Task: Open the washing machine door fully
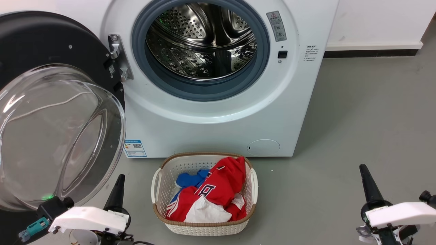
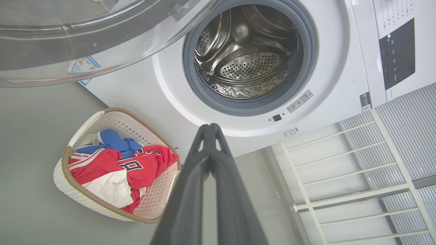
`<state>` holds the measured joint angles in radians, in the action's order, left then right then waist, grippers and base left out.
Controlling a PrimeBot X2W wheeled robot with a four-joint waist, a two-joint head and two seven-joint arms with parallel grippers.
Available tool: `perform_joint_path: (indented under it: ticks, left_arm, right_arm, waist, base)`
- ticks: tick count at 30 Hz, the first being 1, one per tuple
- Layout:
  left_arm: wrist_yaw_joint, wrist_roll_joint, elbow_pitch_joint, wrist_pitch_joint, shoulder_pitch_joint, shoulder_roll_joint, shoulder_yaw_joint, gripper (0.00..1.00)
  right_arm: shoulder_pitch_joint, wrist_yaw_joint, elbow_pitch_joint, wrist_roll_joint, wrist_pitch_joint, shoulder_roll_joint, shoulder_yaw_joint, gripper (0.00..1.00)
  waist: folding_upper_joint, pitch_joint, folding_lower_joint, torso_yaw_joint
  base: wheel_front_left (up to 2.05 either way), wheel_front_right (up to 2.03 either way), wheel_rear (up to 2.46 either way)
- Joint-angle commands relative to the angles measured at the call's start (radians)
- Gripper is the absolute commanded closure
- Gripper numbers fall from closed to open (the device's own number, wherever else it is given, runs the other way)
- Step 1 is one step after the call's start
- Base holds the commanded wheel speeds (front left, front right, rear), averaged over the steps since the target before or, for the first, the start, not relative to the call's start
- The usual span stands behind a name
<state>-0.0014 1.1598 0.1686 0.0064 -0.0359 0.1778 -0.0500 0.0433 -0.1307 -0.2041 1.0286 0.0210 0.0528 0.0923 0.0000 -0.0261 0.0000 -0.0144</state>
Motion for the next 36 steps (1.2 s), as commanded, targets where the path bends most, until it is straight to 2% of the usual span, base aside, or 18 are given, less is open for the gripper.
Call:
perform_joint_path:
  ticks: [1, 36]
  left_arm:
    - [-0.009, 0.021, -0.004, 0.003, -0.027, -0.001, 0.012, 1.00]
    - [-0.084, 0.290, 0.045, 0.060, -0.059, -0.073, 0.097, 1.00]
  right_arm:
    - [0.026, 0.000, 0.005, 0.028, 0.005, 0.000, 0.003, 1.00]
    - [0.054, 0.000, -0.023, 0.365, 0.060, -0.002, 0.015, 1.00]
  waist:
    - [0.0000, 0.001, 0.0000, 0.000]
    - [0.0000, 0.016, 0.0000, 0.008]
  base:
    - [0.00, 0.00, 0.00]
    - [0.00, 0.00, 0.00]
